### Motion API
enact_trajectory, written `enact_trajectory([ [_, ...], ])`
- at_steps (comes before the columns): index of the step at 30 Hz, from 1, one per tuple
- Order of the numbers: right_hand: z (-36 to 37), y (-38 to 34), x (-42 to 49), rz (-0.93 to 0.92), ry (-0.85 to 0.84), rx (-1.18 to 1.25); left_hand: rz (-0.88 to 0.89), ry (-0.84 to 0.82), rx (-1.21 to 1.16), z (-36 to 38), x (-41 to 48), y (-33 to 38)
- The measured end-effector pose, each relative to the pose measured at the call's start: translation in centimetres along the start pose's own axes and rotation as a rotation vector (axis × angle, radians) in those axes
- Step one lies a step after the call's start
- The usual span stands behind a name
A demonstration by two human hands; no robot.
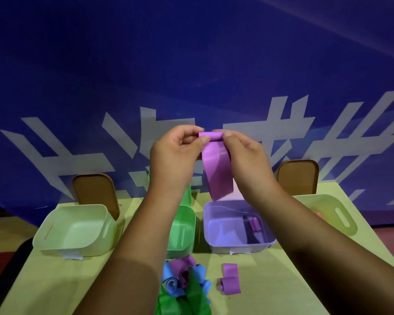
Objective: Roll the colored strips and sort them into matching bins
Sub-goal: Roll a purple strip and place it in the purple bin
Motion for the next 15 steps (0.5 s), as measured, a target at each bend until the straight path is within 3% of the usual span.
enact_trajectory([
  [15,0.8,-1.4,0.3,-0.130,-0.048,-0.017,-0.075,-0.080,-0.281,0.5,0.0,-2.2],
])
Point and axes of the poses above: each hand's wrist, its own x-axis towards the middle knuckle, its own z-axis out of the palm, y = z × x, the point moved 10 cm from there along x, towards the middle knuckle, and after that the axes turned 10 degrees about -y, right-handed, at the moved point
